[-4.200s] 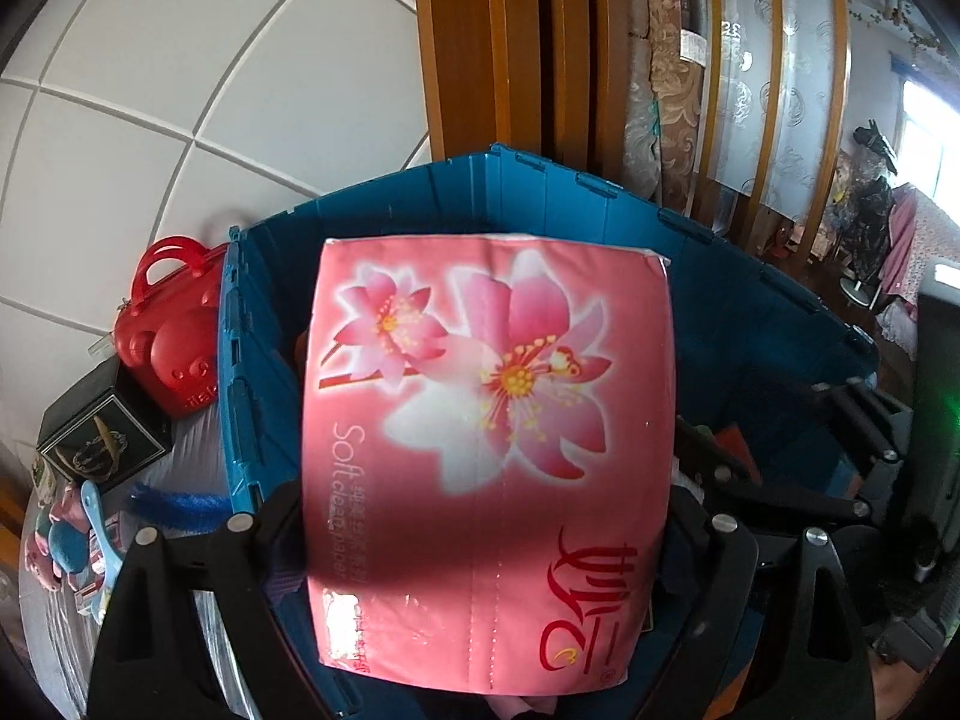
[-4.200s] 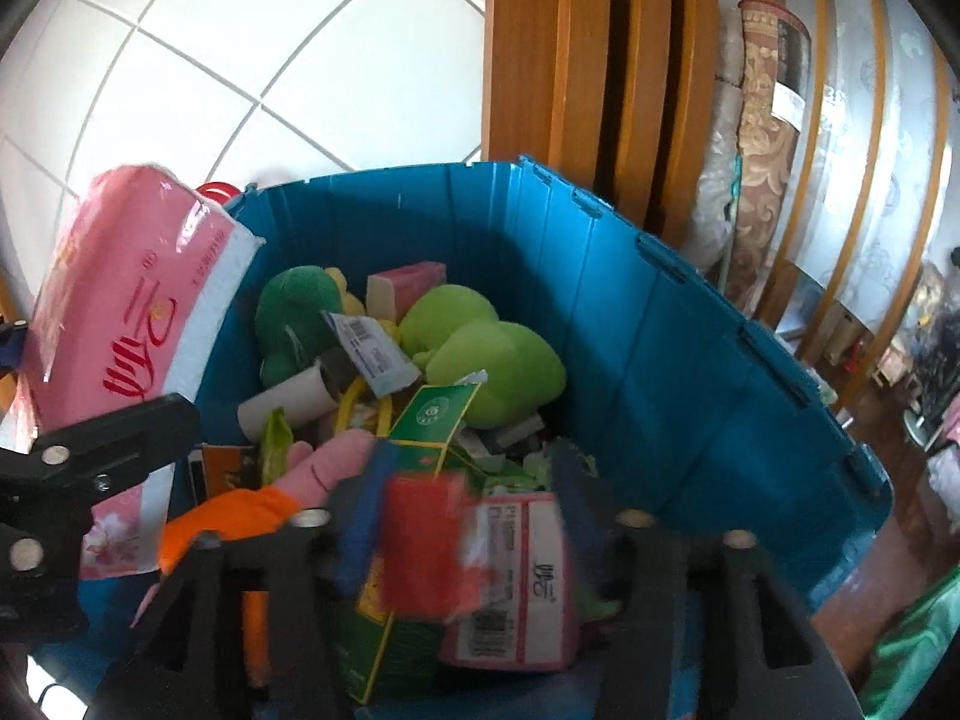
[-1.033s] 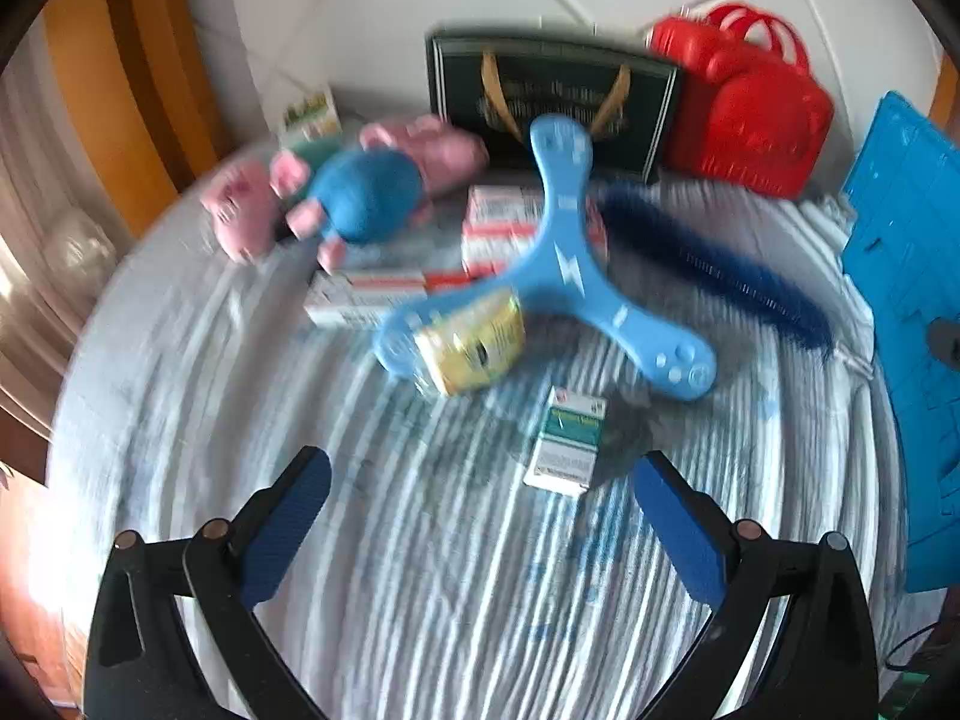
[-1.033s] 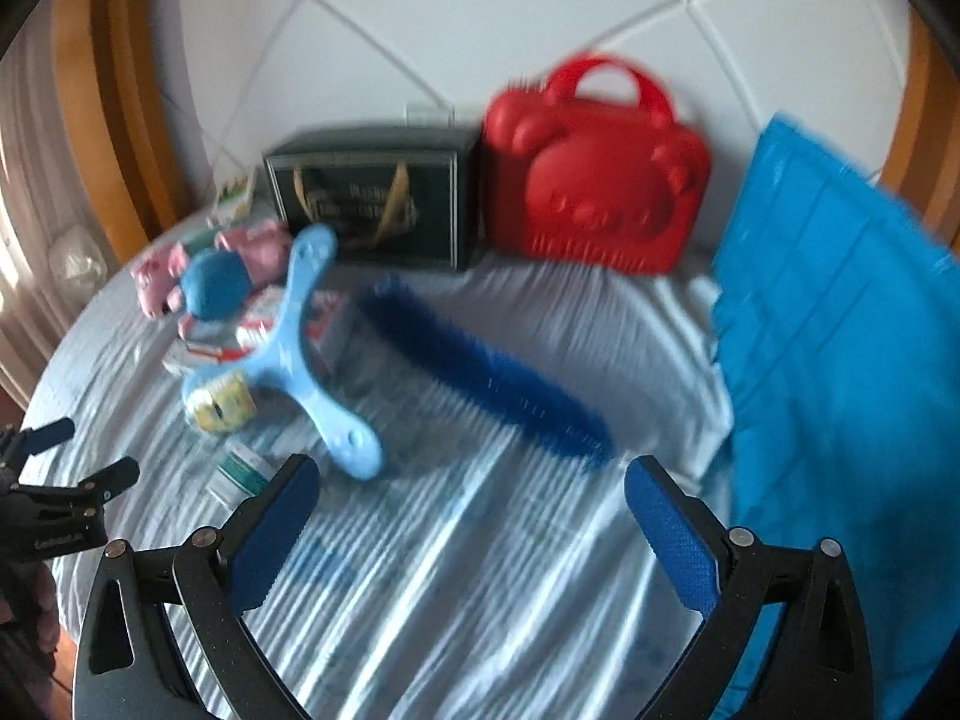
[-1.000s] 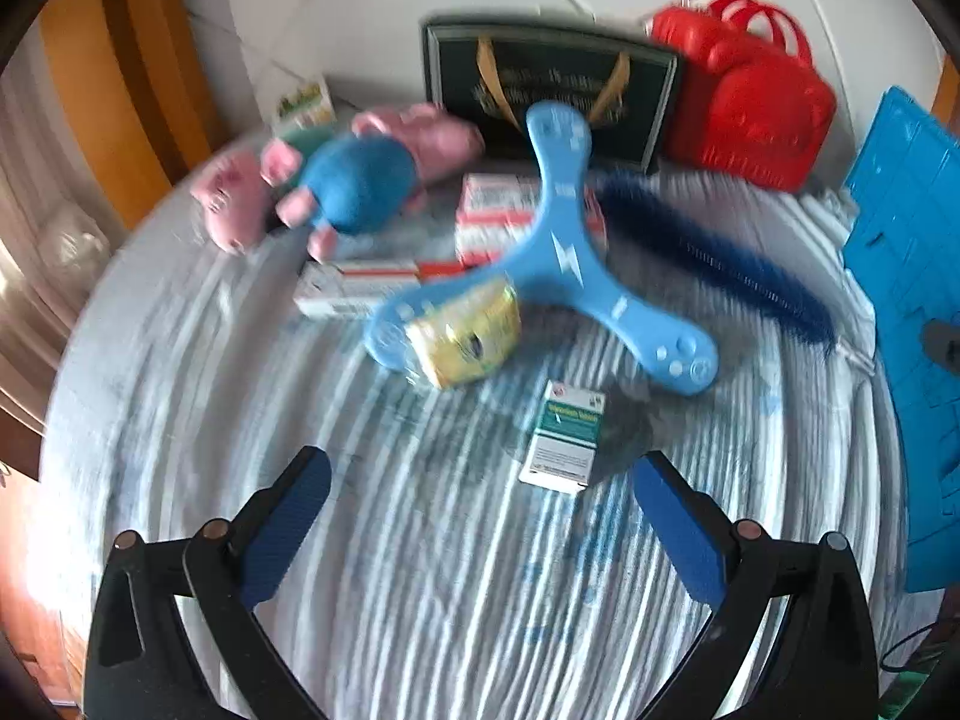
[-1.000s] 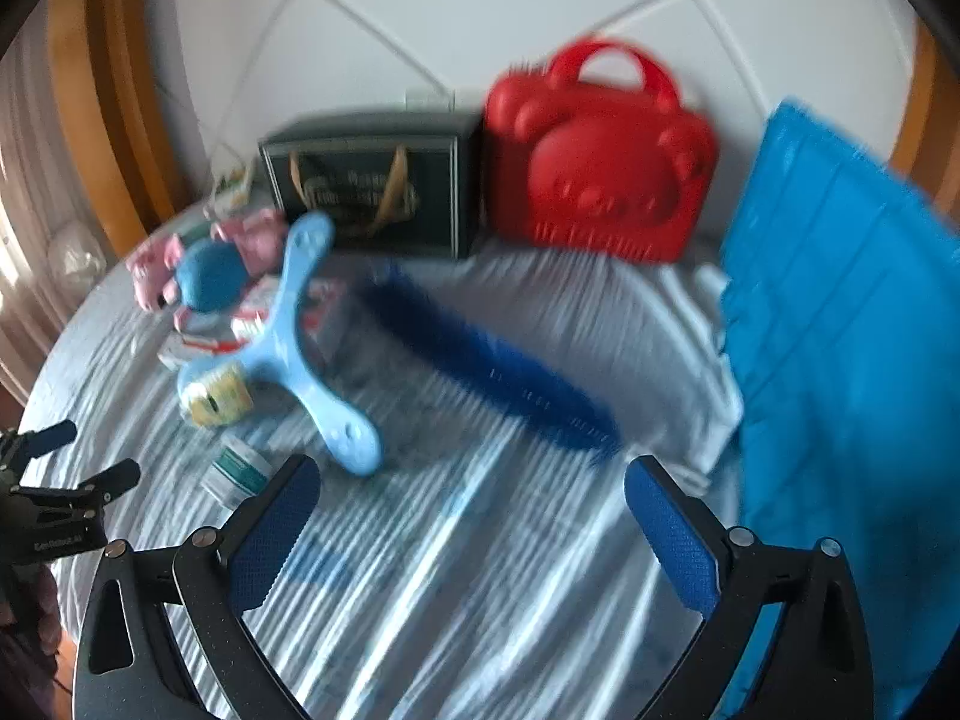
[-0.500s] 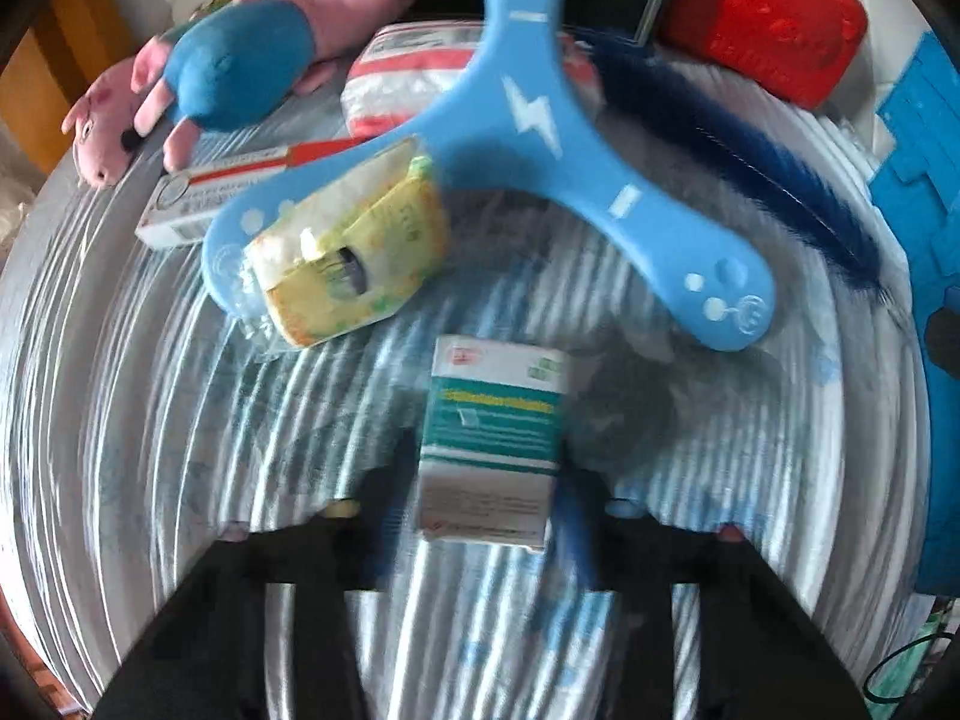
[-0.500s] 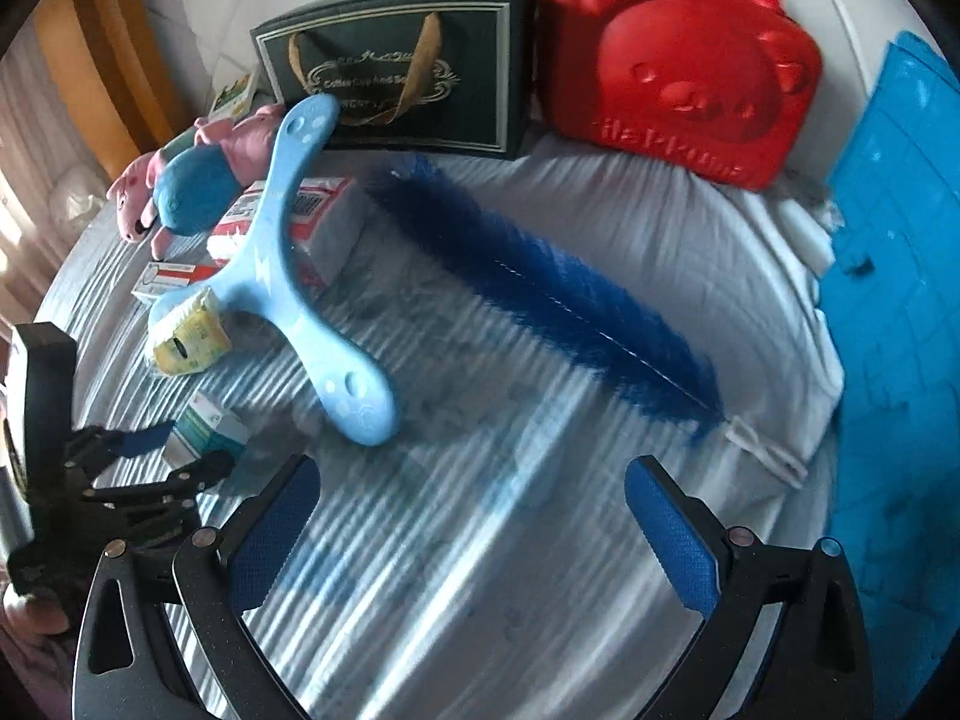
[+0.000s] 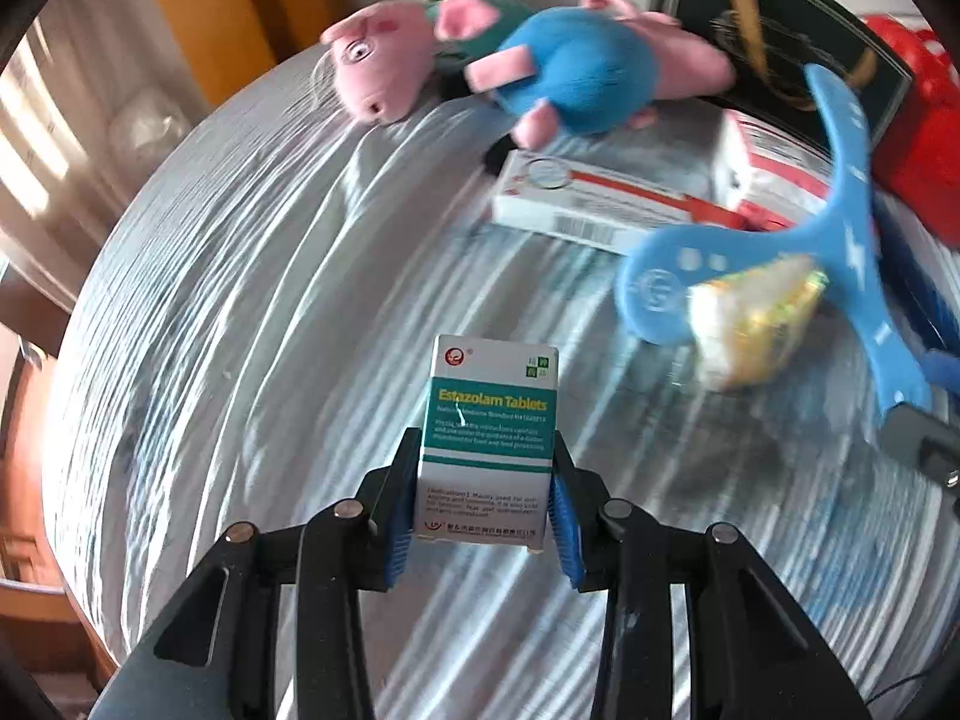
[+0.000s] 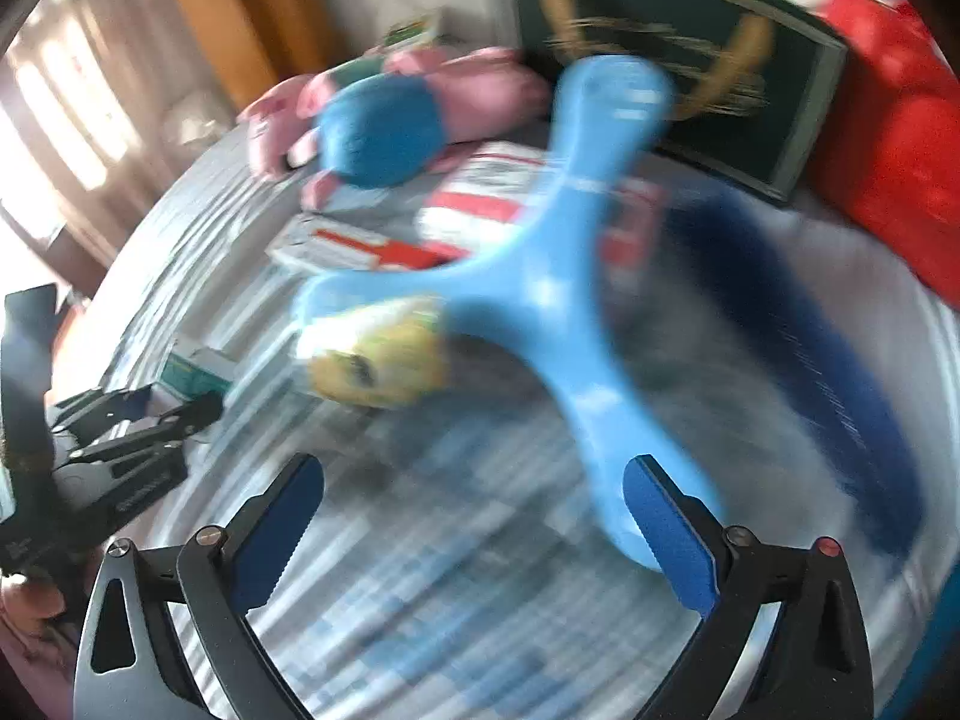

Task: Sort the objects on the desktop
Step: 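Grasp the Estazolam Tablets box with left tool while right tool grasps the snack bag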

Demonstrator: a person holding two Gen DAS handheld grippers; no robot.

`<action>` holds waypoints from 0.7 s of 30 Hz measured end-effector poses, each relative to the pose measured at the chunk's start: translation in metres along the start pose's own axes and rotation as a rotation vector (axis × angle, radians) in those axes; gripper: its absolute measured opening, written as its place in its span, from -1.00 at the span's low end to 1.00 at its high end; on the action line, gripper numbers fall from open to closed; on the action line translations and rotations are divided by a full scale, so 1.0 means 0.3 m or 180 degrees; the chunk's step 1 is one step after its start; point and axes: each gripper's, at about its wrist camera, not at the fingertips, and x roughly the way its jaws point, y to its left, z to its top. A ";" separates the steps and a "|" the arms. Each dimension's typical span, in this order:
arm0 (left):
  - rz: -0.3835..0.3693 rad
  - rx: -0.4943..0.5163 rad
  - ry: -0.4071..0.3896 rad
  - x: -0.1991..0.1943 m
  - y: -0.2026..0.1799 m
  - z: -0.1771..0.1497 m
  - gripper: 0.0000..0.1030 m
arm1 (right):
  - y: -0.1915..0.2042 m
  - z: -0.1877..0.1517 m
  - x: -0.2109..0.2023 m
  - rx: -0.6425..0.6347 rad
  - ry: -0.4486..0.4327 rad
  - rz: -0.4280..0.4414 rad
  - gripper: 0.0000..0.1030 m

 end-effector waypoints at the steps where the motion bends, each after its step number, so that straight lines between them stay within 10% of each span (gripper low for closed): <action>1: 0.0002 -0.0007 0.0002 0.007 -0.002 -0.001 -0.26 | 0.023 0.012 0.025 -0.0038 0.0025 0.0028 0.85; 11: -0.0044 0.0067 -0.0062 0.059 -0.020 0.036 -0.26 | 0.106 0.097 0.245 0.0012 0.0224 0.0049 0.77; 15: -0.0099 0.0039 -0.0054 0.087 -0.005 0.072 -0.27 | 0.127 0.104 0.262 -0.0092 0.0201 -0.0027 0.08; 21: -0.0161 0.0084 -0.0119 0.020 -0.029 0.069 -0.27 | 0.123 0.081 0.201 -0.0049 0.0148 0.0061 -0.08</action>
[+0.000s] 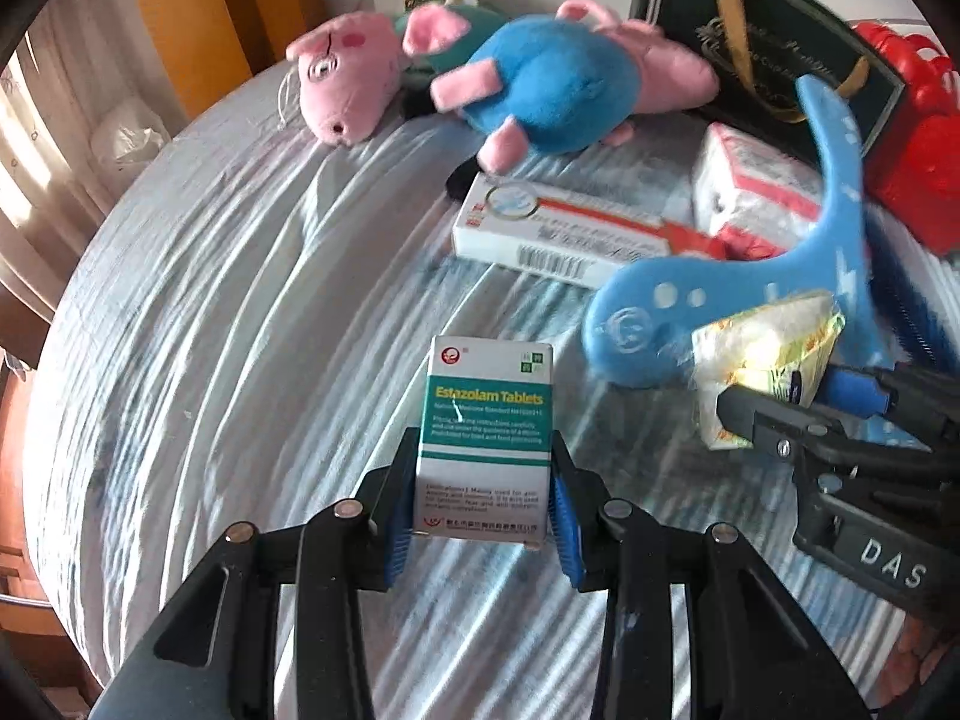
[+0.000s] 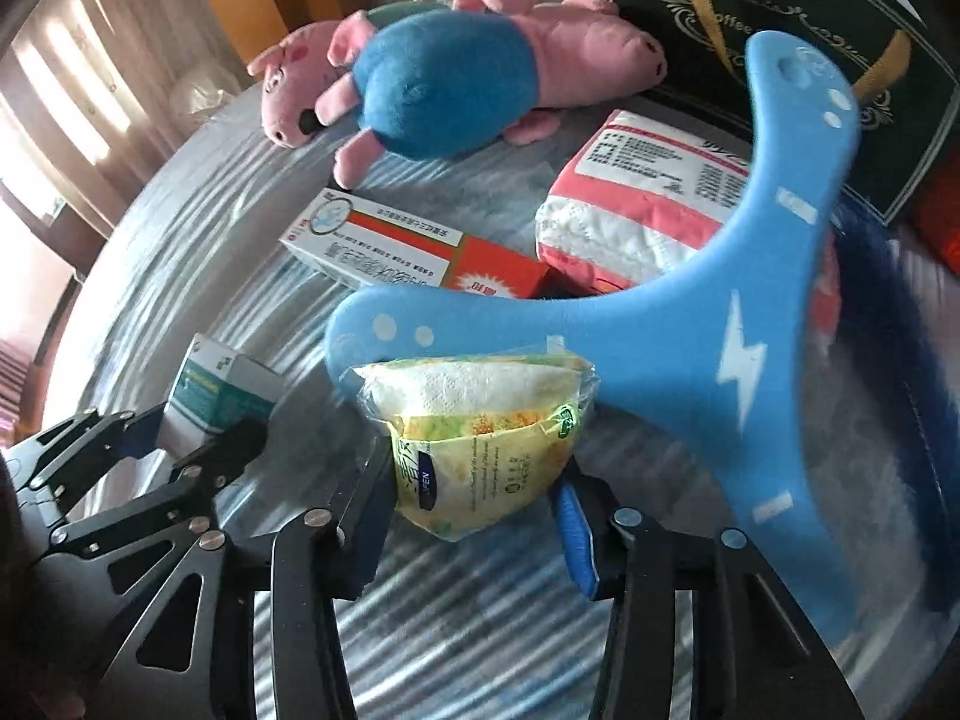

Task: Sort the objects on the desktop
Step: 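Grasp the Estazolam Tablets box with left tool while right tool grasps the snack bag, then carry the Estazolam box and snack bag over the blue crate with both tools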

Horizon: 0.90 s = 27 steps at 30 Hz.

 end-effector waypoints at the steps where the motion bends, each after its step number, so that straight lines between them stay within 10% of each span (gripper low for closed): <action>1: -0.0003 0.0021 -0.0026 -0.017 -0.005 0.002 -0.27 | -0.001 -0.008 -0.022 0.0002 -0.0020 0.0021 -0.08; 27: -0.0464 0.0703 -0.1432 -0.881 -0.288 -0.184 -0.27 | 0.035 -0.406 -0.989 0.0222 -0.1576 -0.0801 -0.07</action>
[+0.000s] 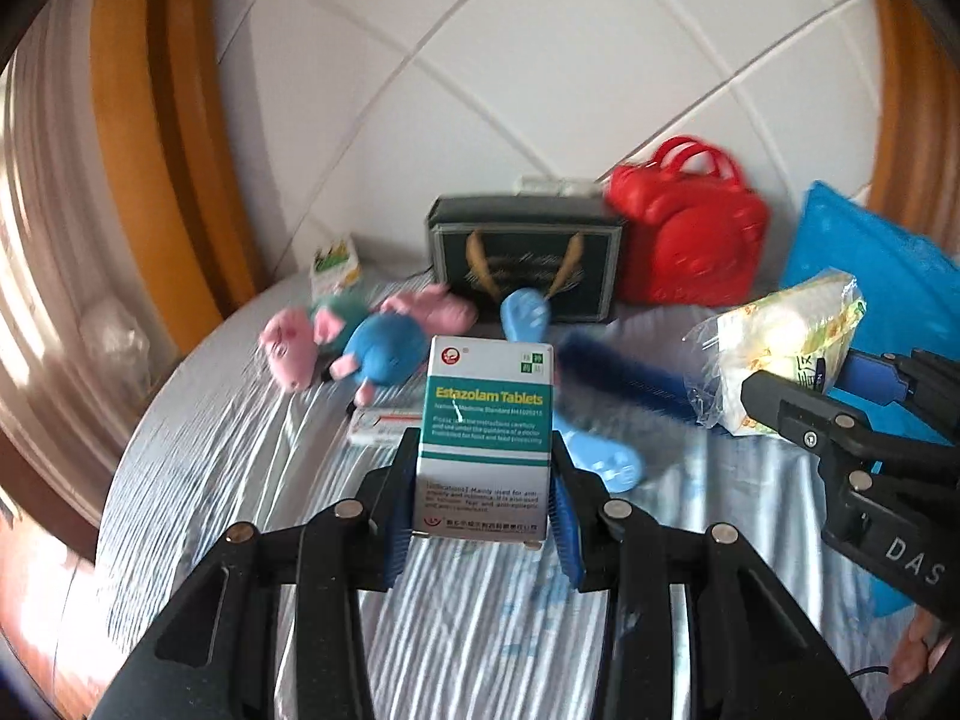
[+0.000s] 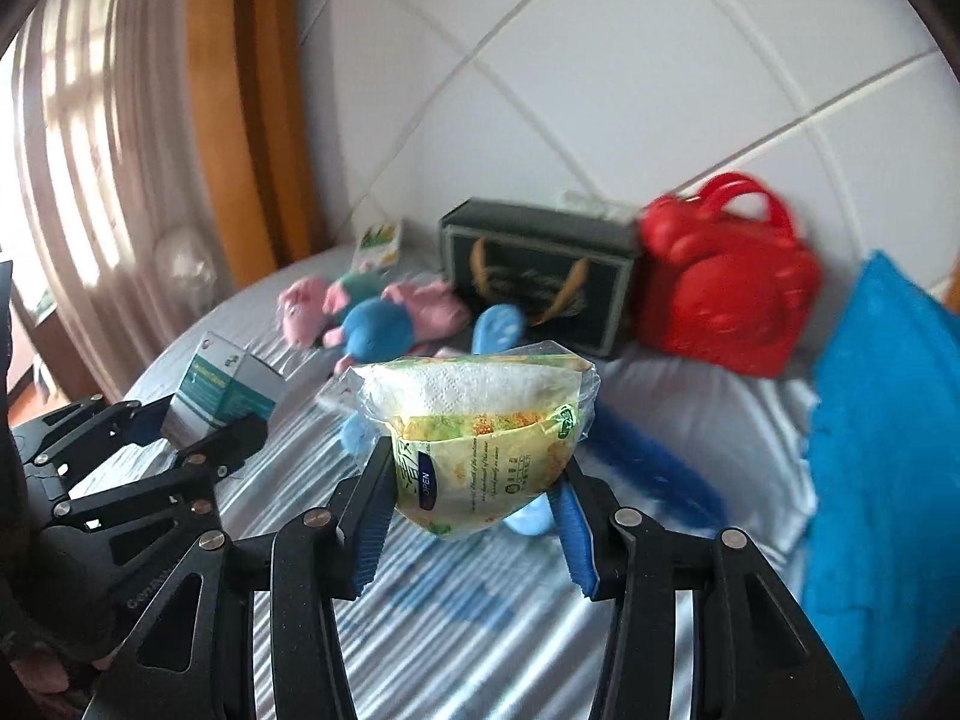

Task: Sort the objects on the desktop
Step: 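Carry the Estazolam box and snack bag over the blue crate with both tools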

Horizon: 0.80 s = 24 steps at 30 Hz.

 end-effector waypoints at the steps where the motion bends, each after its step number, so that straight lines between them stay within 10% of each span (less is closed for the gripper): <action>1: -0.0027 0.0028 -0.0037 -0.022 -0.019 0.001 -0.27 | -0.015 -0.004 -0.036 0.0028 -0.0041 -0.0054 -0.07; 24: -0.1225 0.0753 -0.0749 -0.435 -0.853 0.139 -0.27 | -0.599 -0.240 -0.781 0.0737 -0.0828 -0.1696 -0.06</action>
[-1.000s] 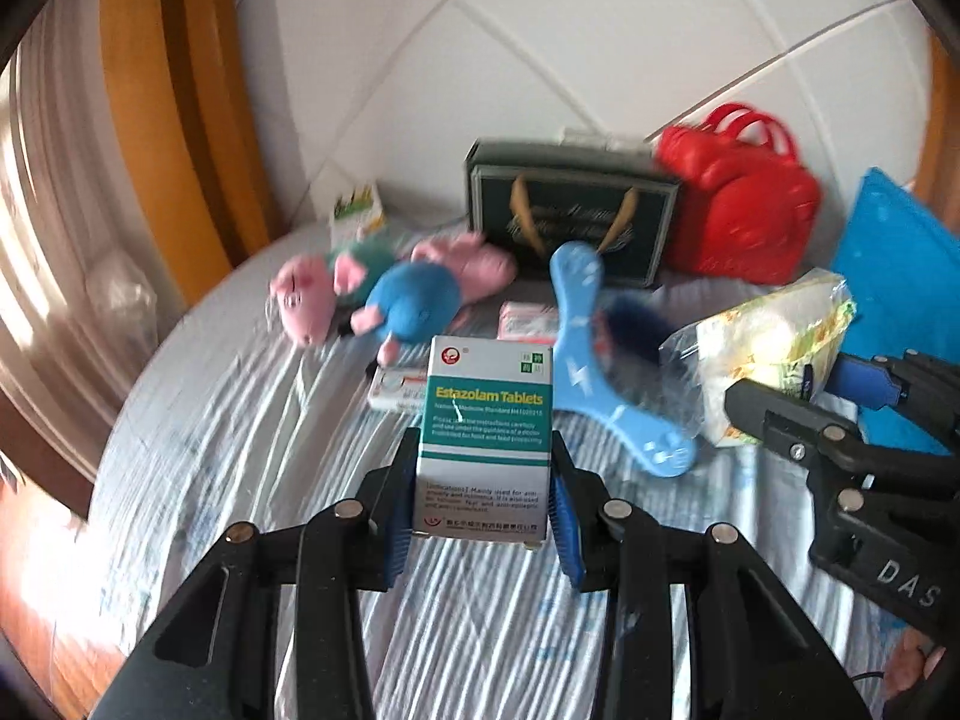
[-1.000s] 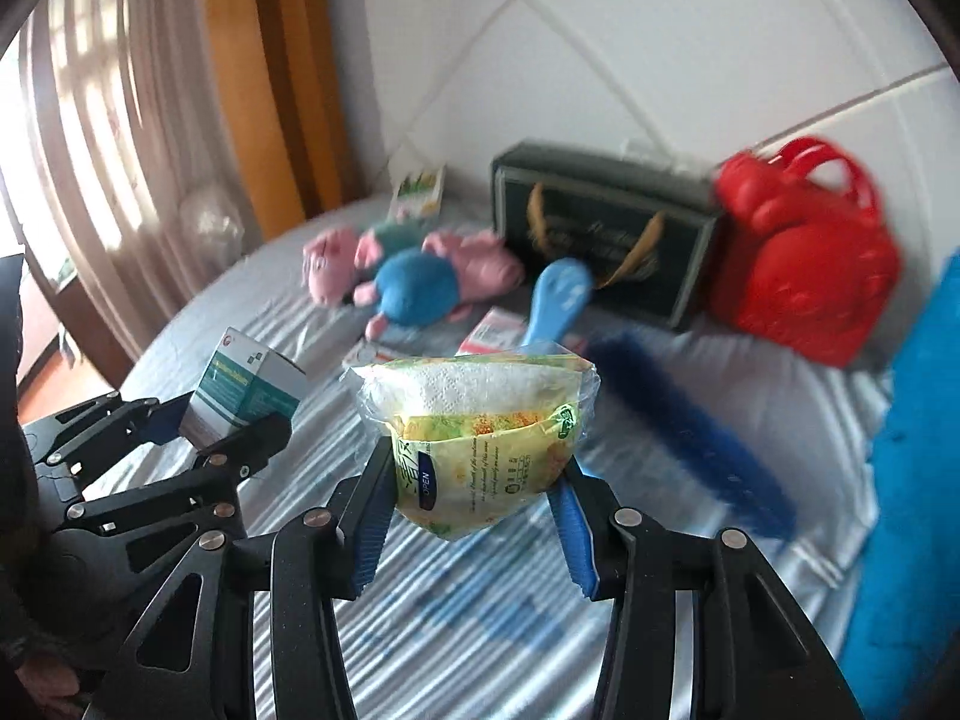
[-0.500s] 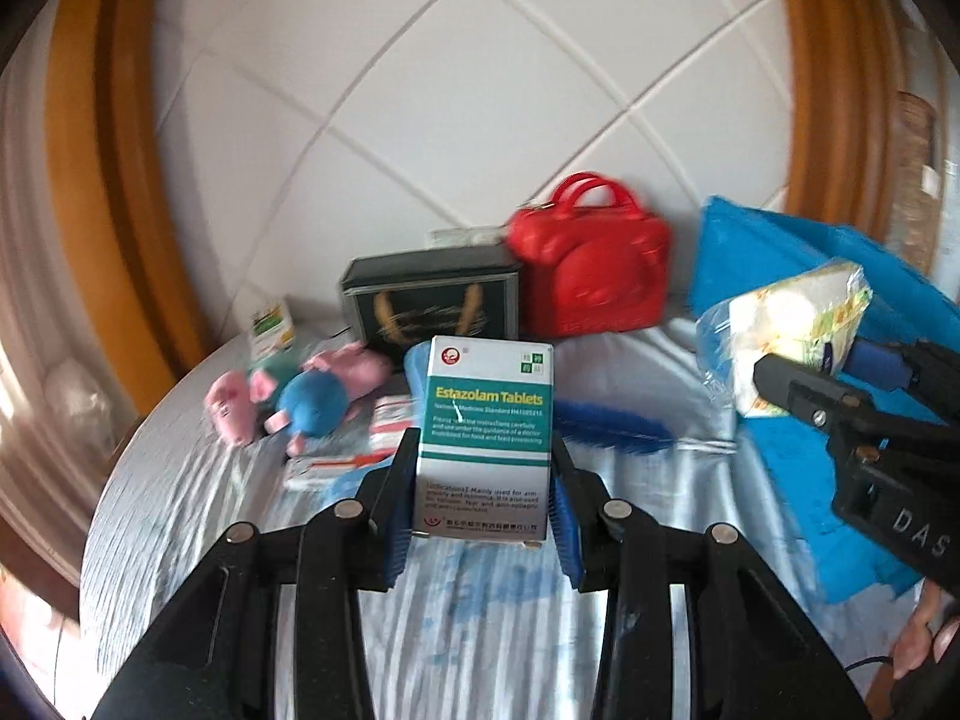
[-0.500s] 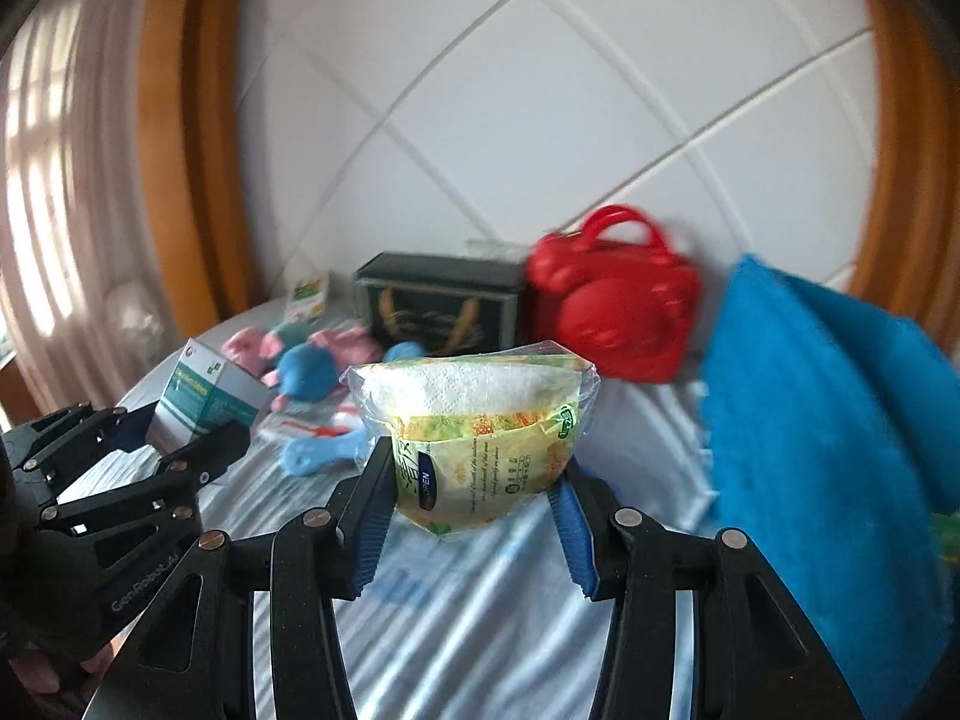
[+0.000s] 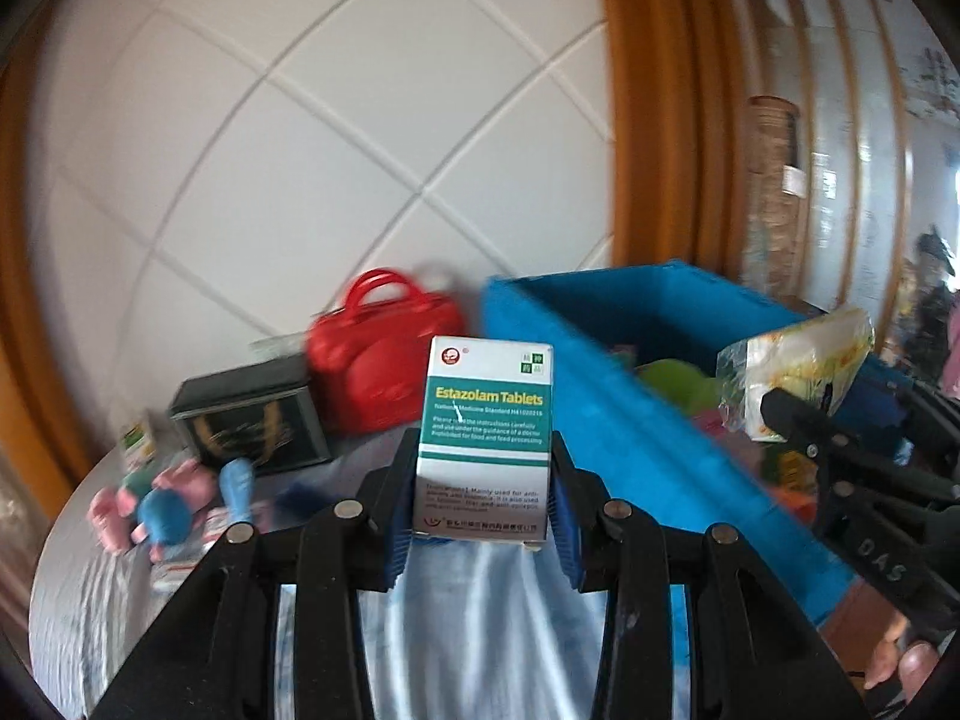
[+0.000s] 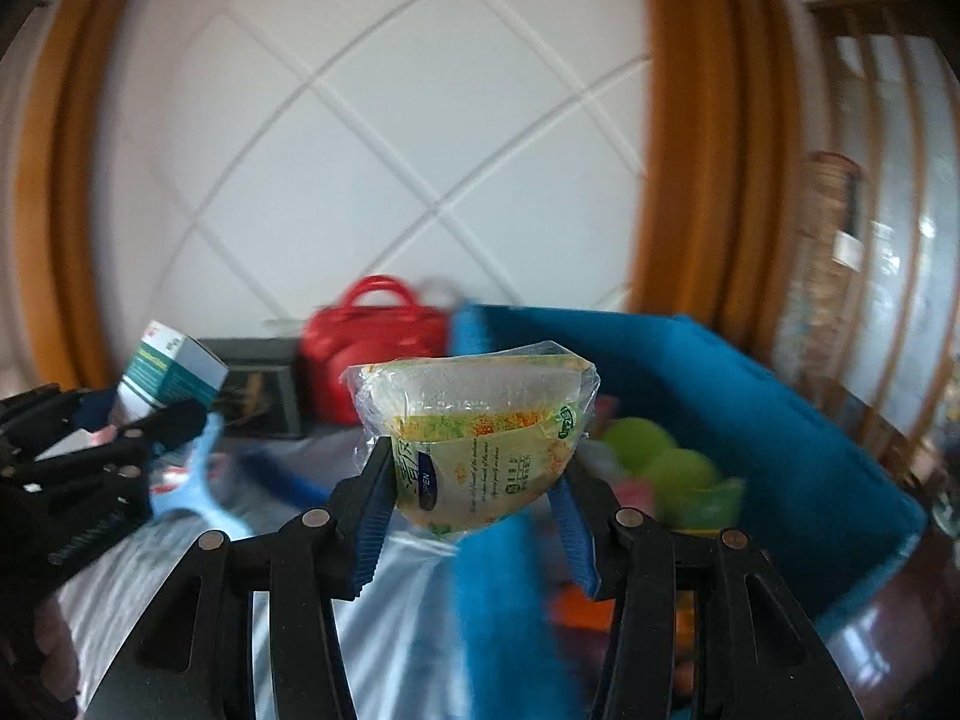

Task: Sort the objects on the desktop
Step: 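Carry the Estazolam box and snack bag over the blue crate with both tools, then open both tools to drop the Estazolam box and snack bag into the crate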

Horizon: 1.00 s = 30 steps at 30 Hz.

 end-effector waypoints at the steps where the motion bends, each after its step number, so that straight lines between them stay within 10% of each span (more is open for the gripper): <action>1: -0.0052 0.0026 -0.0005 0.010 -0.049 0.017 -0.27 | -0.050 -0.004 -0.001 0.0034 -0.0001 -0.0098 -0.05; 14: -0.0415 0.0341 0.0272 0.196 -0.534 0.094 -0.27 | -0.495 -0.099 0.053 0.0281 0.0185 -0.0651 -0.04; 30: -0.0291 0.0638 0.0588 0.298 -0.663 0.079 -0.26 | -0.650 -0.166 0.218 0.0320 0.0483 -0.0663 0.05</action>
